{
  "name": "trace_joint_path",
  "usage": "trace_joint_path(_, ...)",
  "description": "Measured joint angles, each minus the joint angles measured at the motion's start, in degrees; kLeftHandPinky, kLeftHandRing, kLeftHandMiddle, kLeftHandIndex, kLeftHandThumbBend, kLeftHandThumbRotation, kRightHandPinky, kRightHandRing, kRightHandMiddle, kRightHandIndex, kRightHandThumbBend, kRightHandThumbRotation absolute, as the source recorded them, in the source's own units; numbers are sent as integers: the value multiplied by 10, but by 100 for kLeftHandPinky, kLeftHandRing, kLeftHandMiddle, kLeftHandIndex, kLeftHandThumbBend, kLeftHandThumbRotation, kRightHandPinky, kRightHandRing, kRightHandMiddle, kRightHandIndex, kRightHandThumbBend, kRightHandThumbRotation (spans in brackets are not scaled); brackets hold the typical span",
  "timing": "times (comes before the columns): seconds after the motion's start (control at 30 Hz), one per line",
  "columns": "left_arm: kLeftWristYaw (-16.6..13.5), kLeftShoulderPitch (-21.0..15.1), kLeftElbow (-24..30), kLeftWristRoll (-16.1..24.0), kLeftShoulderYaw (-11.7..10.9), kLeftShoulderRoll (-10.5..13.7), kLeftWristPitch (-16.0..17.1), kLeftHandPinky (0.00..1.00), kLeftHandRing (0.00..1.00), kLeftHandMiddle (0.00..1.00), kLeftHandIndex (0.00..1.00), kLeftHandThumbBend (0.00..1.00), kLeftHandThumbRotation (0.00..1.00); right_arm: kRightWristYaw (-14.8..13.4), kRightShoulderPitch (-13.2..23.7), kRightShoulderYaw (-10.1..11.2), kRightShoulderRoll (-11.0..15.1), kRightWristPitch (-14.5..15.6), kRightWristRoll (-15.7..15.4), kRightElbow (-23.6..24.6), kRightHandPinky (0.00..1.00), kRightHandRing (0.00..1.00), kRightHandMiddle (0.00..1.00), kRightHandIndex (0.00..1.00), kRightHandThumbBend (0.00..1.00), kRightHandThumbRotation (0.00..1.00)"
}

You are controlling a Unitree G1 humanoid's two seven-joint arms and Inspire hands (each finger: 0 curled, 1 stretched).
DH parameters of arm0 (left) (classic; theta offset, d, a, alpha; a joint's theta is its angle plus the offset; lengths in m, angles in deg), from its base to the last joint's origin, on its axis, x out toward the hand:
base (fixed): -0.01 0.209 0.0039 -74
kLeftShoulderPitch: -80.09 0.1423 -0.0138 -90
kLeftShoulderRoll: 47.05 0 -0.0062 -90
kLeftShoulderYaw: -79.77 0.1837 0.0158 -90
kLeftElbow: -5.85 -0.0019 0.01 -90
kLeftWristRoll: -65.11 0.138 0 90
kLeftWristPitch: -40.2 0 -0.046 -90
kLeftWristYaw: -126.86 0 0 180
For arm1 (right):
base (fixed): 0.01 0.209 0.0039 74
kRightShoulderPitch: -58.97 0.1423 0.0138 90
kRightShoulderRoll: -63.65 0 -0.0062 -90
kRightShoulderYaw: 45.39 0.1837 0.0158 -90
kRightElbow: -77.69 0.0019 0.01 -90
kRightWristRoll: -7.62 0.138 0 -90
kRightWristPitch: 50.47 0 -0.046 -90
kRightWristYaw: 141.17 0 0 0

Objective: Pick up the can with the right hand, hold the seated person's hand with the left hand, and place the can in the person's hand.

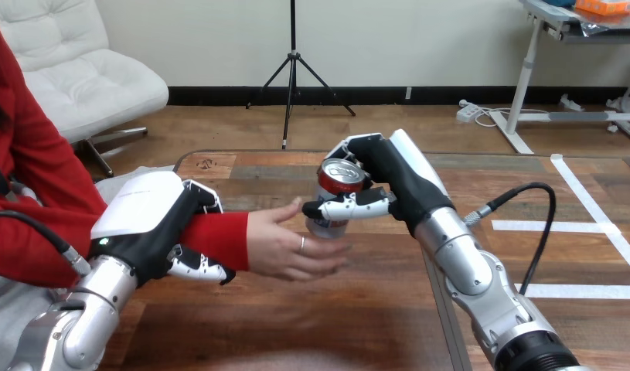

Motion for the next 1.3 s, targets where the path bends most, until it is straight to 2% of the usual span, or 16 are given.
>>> trace_joint_path(0.4,0,-5,7,-2,-4,-8,0,26,31,36,36,79,0,17,0,-6,-6,5,2,6,31,34,40,45,69,0)
trace_joint_path(1.3,-3,-6,9,-17,-12,-9,0,28,33,37,37,79,0,20,0,-11,-8,4,1,8,32,35,41,45,68,0)
